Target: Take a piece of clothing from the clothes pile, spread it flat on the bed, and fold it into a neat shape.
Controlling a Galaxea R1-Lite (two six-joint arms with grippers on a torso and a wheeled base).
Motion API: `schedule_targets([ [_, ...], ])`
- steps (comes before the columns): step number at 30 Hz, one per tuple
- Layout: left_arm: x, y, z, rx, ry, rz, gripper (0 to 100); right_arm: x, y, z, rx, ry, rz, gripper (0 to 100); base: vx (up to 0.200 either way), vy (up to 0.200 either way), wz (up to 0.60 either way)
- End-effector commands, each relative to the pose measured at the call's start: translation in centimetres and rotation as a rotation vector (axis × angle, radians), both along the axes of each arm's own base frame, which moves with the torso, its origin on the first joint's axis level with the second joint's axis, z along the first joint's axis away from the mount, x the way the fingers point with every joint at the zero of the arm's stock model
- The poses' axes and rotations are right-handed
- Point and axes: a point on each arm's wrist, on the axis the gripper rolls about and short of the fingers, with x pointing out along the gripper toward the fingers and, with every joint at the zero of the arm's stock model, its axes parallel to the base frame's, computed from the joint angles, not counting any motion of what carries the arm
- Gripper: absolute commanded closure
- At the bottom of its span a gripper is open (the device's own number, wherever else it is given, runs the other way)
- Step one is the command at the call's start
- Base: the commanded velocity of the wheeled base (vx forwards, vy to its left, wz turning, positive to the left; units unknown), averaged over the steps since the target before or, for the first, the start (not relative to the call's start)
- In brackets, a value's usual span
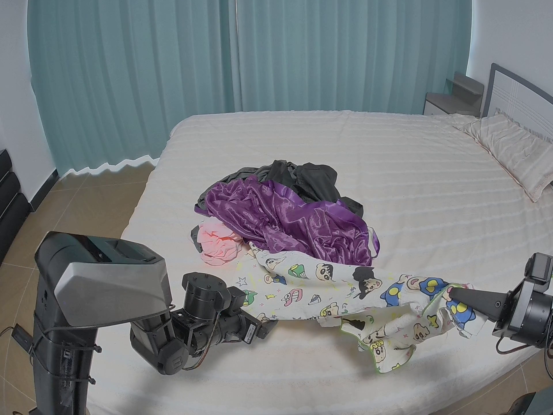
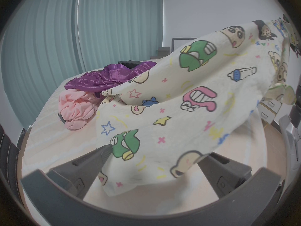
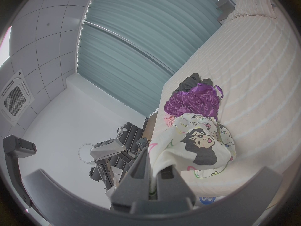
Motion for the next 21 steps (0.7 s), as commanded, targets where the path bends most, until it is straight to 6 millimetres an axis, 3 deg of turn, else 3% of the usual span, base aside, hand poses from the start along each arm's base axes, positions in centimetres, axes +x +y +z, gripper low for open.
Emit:
schedule_targets([
  [1, 0.9, -0.4, -1.5, 0.008, 0.002, 0.017, 0, 0.0, 0.0, 0.1, 0.003, -0.004, 0.001, 100, 0.0, 0.0, 0.0],
  [11, 2.2, -0.7, -2.3, -0.002, -0.012, 0.053, 0, 0.1, 0.0, 0.3, 0.009, -0.01, 0.0, 100, 0.0, 0.0, 0.0],
  [12, 2.2, -0.7, -2.2, -0.01, -0.009, 0.06, 100, 0.1, 0.0, 0.3, 0.007, -0.008, 0.0, 100, 0.0, 0.0, 0.0],
  [19, 1.3, 0.6, -0.5, -0.095, 0.033, 0.132, 100, 0.2, -0.2, -0.1, -0.004, 0.009, -0.027, 100, 0.0, 0.0, 0.0],
  [21, -0.1, 1.4, 1.5, -0.191, 0.047, 0.172, 100, 0.6, -0.4, -0.4, -0.02, 0.027, -0.06, 100, 0.0, 0.0, 0.0],
])
